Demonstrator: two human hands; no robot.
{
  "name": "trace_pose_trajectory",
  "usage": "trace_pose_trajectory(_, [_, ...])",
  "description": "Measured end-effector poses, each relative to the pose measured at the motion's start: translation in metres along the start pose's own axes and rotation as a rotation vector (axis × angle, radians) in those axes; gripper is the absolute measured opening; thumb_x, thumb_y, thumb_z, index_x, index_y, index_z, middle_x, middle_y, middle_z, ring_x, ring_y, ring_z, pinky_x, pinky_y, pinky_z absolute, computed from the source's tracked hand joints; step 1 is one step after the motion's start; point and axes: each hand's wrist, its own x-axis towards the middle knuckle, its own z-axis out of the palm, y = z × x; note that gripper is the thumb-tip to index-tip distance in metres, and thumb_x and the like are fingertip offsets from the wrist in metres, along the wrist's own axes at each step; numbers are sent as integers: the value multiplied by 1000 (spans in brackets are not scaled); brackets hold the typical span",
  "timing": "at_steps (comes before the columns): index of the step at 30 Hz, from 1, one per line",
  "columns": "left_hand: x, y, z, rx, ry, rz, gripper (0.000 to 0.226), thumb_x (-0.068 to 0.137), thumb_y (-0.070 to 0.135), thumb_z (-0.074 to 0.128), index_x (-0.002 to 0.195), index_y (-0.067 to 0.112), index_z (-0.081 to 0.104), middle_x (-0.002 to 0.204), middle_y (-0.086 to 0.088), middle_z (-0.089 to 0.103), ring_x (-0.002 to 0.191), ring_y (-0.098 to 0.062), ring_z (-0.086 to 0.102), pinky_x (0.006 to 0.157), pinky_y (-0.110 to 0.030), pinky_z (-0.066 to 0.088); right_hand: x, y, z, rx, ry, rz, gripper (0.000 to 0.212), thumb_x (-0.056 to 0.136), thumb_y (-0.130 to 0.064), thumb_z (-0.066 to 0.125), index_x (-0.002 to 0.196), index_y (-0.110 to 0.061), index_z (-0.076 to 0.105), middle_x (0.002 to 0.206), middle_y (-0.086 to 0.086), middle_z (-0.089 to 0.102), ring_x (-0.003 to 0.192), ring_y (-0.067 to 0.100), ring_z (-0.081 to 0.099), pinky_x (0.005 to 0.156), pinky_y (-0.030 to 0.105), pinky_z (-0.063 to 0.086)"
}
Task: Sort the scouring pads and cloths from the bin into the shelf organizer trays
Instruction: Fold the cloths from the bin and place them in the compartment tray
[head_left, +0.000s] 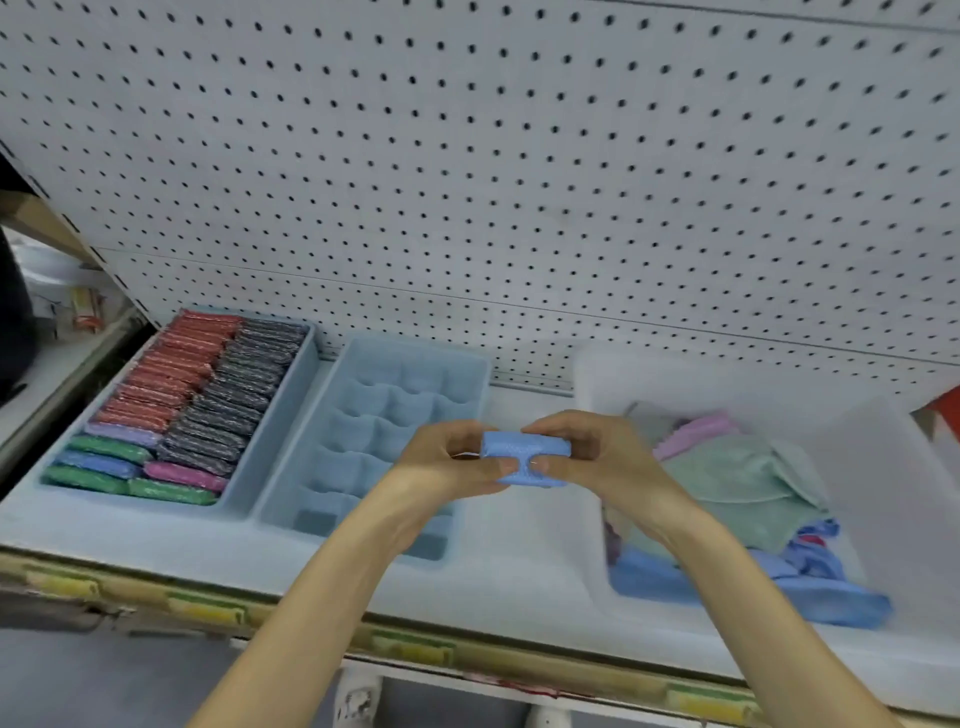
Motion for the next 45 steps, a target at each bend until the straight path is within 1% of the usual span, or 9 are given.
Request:
trace_pose_trajectory(3, [7, -11, -62, 104, -50, -24, 19, 86, 11, 71, 104, 4, 68, 100, -17, 68, 88, -16, 68, 76, -26, 58, 29, -4, 46, -45, -30, 7, 20, 80, 0, 72, 96, -12, 72, 89, 3, 72, 79, 8, 65, 71, 19, 51])
trace_pose_trajectory(7, [26, -22, -142, 335, -83, 79, 25, 72, 24, 75, 93, 10, 71, 91, -20, 69, 79, -16, 62, 76, -45, 53, 71, -3, 110, -130, -70, 36, 25, 80, -1, 72, 92, -23, 73, 85, 5, 70, 74, 7, 59, 69, 20, 47])
trace_pose_trajectory(11, [51, -30, -198, 369, -67, 92, 24, 74, -2, 78, 82, 17, 67, 75, -4, 69, 70, -11, 62, 68, -28, 49, 113, -3, 154, -310, -18, 16, 21, 79, -14, 76, 77, -33, 67, 71, -6, 64, 64, 3, 49, 61, 16, 37])
trace_pose_trajectory(15, [84, -30, -221, 445, 29, 166, 23, 78, 3, 78, 83, 20, 64, 82, 8, 68, 73, 4, 65, 75, -21, 53, 156, -3, 161, -427, -6, 13, 29, 82, -11, 72, 75, -37, 59, 60, -26, 56, 58, -2, 48, 57, 12, 36])
trace_pose_trajectory(21, [109, -64, -219, 709, 112, 323, 50, 89, 12, 66, 135, 13, 47, 132, 2, 44, 123, -14, 44, 100, -10, 26, 234, 26, 137, -788, 264, 24, 14, 85, -15, 65, 99, -17, 65, 93, 0, 67, 89, 23, 55, 71, 31, 38])
trace_pose_trajectory(27, [110, -98, -197, 380, 267, 143, 66, 96, 17, 56, 151, 12, 20, 146, 14, 22, 132, 4, 21, 99, 6, 10, 271, 44, 173, -870, 253, -55, 16, 85, -12, 66, 101, -12, 67, 103, 5, 66, 104, 26, 53, 79, 32, 39])
trace_pose_trajectory(32, [113, -114, -201, 201, 230, -18, 44, 102, 25, 42, 144, 12, 39, 137, -20, 51, 128, -30, 47, 109, -41, 35, 271, 55, 186, -849, 361, -140, 17, 82, -5, 64, 98, -9, 68, 99, 6, 65, 92, 29, 60, 63, 33, 43])
trace_pose_trajectory(37, [109, -115, -202, 206, 254, 0, 46, 102, 25, 40, 147, 13, 36, 145, -1, 48, 134, -13, 43, 112, -31, 30, 272, 57, 190, -835, 352, -186, 22, 77, 0, 67, 97, -8, 69, 105, 10, 60, 72, 30, 62, 55, 29, 42])
trace_pose_trajectory(45, [111, -119, -202, 258, 269, 22, 45, 102, 24, 38, 145, 11, 38, 135, -10, 56, 125, -24, 52, 105, -35, 36, 278, 57, 191, -798, 340, -169, 15, 82, -4, 62, 96, -9, 66, 94, 5, 64, 85, 25, 59, 64, 35, 47])
